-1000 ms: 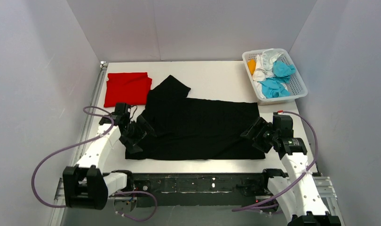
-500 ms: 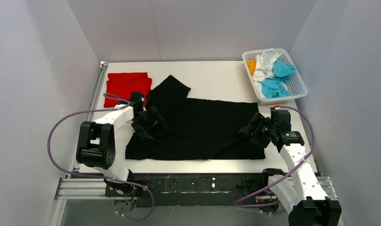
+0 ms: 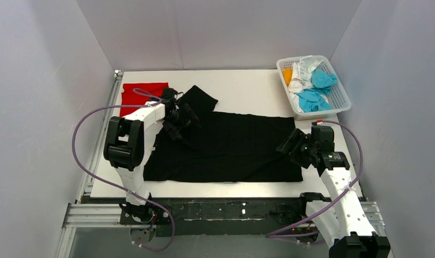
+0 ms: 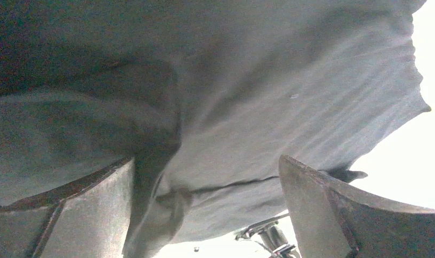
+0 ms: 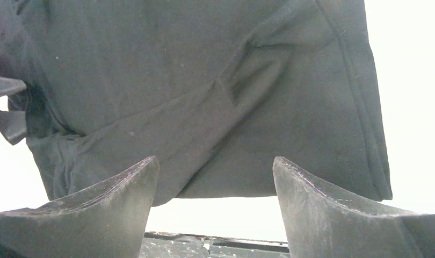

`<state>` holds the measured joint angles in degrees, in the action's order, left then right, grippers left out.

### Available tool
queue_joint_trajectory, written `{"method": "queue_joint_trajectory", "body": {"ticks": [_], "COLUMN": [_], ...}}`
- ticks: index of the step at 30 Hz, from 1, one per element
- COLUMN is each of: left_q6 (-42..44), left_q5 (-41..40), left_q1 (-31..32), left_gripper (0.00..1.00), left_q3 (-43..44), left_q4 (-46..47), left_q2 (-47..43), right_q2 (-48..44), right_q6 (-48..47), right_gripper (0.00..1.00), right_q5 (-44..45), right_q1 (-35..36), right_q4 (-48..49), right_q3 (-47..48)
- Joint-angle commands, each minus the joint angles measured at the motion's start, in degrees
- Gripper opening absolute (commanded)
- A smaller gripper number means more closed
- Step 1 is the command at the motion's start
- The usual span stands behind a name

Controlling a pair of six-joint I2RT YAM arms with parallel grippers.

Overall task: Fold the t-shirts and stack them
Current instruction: Fold the flattened tshirt in 1/3 of the way

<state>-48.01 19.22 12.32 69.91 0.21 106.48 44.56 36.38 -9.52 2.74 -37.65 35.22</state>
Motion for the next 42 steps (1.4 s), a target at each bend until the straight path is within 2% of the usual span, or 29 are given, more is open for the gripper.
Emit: {"method": "queue_joint_trajectory", "body": {"ticks": [1,7,10,13,18,23,29,33,36,42], "left_q6": [1.2,4.0,6.3,8.4,10.8,11.2,7.2,7.6,6.4,3.7], "left_q5": [-0.7,-2.9,-3.9,-5.4,-11.4,-14.6,-10.8,-13.2,-12.9,-14.2], "left_q1": [3.4,3.9,3.9,3.9,4.0,3.9,1.3,0.0,-0.6,-0.7], "left_gripper": [0.98,0.98,0.98,0.98,0.98,0.98,0.98,0.98,0.98,0.98], "left_q3": [7.6,20.4,23.6,22.8,10.1,-6.8,-18.1,-21.3,-26.2,-35.7], "left_q4": [-3.8,-11.2,-13.9,-16.5,-18.3,-15.3,-9.5,-11.3,-11.7,-15.6], "left_q2": [2.8,10.6,9.2,4.2,-10.6,-22.2,-22.3,-21.9,-23.5,-30.5], "right_q2": [-0.9,-1.7,-1.4,-0.2,3.3,16.2,31.0,38.0,39.5,33.0], "right_q6": [-1.3,-1.6,-2.9,-3.8,-4.5,-6.0,-4.1,-4.2,-2.8,2.2], "right_gripper": [0.86,0.86,0.86,0.86,0.88,0.89,0.88,0.88,0.88,0.87], "right_q5": [1.3,1.2,0.7,-1.6,-3.1,2.5,7.5,8.6,7.4,3.9], "right_q1": [0.0,-0.1,0.0,0.0,4.2,17.2,19.4,19.4,19.4,19.7], "right_q4": [-0.6,-1.6,-2.1,-1.3,2.7,4.0,12.8,14.8,15.4,14.0], "right_q3": [3.6,5.6,6.7,7.6,8.1,12.5,13.7,10.7,6.7,0.0]}}
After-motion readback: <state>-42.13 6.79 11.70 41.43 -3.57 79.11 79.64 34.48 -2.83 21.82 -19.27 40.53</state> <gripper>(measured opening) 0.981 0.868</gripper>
